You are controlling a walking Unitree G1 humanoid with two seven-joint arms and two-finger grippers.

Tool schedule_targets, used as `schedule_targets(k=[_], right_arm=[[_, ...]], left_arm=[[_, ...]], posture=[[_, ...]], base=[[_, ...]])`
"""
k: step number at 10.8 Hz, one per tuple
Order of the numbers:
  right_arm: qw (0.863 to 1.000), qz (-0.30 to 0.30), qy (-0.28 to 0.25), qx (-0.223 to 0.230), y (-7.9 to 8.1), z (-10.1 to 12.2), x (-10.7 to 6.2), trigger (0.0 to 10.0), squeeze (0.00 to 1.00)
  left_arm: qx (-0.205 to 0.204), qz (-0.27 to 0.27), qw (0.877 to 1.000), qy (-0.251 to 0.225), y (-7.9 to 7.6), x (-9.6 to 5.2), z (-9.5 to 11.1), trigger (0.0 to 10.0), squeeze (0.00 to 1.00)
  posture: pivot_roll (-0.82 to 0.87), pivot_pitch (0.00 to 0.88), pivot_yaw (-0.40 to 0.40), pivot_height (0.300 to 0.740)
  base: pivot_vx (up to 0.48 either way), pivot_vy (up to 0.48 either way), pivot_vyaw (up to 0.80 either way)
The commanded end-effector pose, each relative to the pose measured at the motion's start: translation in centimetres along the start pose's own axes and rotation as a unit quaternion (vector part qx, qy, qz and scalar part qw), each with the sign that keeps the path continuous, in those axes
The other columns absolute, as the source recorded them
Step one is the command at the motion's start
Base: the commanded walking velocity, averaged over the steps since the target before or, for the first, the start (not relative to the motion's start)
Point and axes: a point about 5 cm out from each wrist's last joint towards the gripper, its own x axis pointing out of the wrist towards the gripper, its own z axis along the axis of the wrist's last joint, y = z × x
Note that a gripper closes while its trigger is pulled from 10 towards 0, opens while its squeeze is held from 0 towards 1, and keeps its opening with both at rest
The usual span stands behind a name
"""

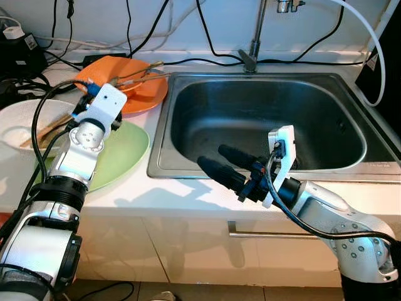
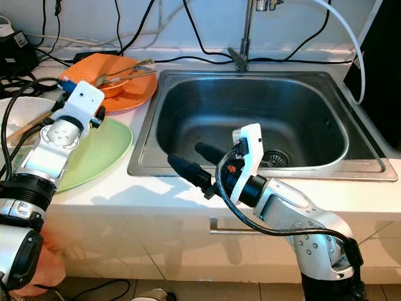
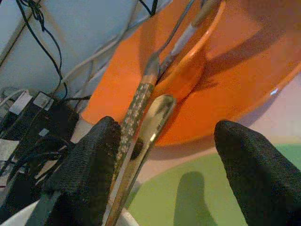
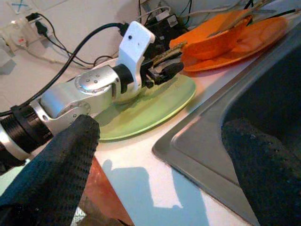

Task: Kitchen organization

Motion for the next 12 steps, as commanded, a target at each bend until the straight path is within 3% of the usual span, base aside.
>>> schedule_targets(k=[1,6,8,9,12], right_arm=[[1.0,0.006,0.005,-0.004,0.3,0.0,-0.1,10.0,0.45],[1.0,0.003,0.007,-0.006,0.3,0.0,0.0,10.0,0.38],[1.0,0.001,0.006,-0.008,0.1,0.2,0.0,10.0,0.26],[1.0,0.0,0.006,-0.009,0.0,0.2,0.0,10.0,0.15],[1.0,0.001,0.004,-0.013,-0.3,0.5,0.1,10.0,0.03]], left_arm=[[-0.002,0.01,1.0,-0.004,0.9,0.2,0.4,0.0,0.0],[-0.013,0.011,1.0,-0.02,0.8,0.3,1.0,0.0,0.0],[-0.025,0.012,0.998,-0.053,0.6,0.2,2.5,0.0,0.0],[-0.032,0.007,0.997,-0.071,0.3,0.0,3.3,0.0,0.0],[-0.055,-0.019,0.99,-0.131,-1.1,-0.8,6.6,0.0,0.0]], posture=[[0.1,0.038,0.047,0.74],[0.1,0.037,0.043,0.74],[0.1,0.035,0.042,0.74],[0.1,0.032,0.041,0.74],[0.1,0.023,0.037,0.74]], base=[[0.0,0.0,0.0],[0.0,0.0,0.0],[0.0,0.0,0.0],[0.0,0.0,0.0],[0.0,0.0,0.0]])
